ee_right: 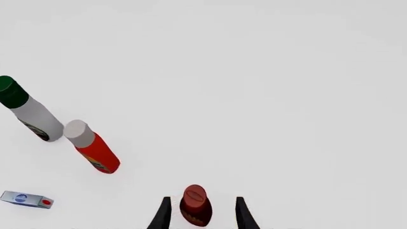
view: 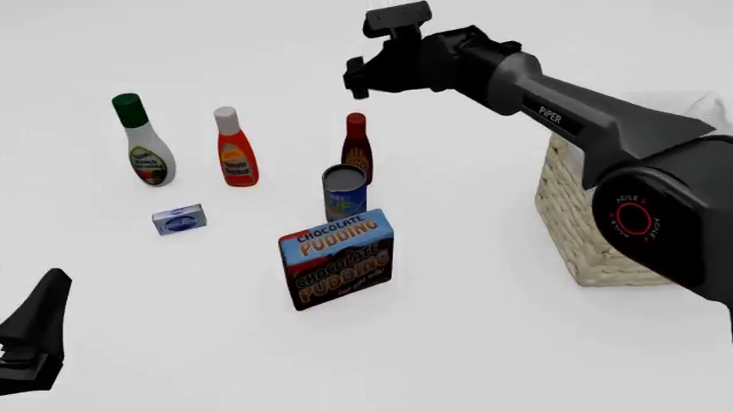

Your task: Pick the bbq sauce and place it in the basket.

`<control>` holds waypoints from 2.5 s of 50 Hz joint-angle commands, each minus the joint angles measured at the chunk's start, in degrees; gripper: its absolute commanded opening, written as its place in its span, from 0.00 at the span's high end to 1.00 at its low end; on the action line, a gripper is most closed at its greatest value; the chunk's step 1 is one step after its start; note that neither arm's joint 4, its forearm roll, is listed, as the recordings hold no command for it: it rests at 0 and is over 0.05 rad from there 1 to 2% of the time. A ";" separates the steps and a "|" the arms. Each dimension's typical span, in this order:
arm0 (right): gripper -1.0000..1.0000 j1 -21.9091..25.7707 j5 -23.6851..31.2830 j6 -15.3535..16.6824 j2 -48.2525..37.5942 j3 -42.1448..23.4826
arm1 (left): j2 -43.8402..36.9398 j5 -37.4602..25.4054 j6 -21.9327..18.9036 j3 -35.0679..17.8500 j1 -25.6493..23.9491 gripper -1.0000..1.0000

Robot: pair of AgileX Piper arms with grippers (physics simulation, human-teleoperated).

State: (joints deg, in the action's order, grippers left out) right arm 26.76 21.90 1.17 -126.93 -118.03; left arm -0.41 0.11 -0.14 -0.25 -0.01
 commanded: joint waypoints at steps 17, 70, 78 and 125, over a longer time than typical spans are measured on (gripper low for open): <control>0.00 0.50 -0.51 -0.27 -5.13 -0.59 | 0.00 0.00 0.00 0.00 0.00 0.00; 0.00 0.85 7.00 0.80 -18.12 -16.30 | 0.00 0.00 0.00 0.00 0.00 0.00; 0.00 1.45 7.38 0.70 -19.22 -17.02 | 0.00 0.00 0.00 0.00 0.00 0.00; 1.00 0.73 11.99 2.54 -23.84 -24.44 | 0.00 0.00 0.00 0.00 0.00 0.00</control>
State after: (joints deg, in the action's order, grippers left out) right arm 27.81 33.13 4.40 -150.45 -141.05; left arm -0.41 0.11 -0.14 -0.25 -0.01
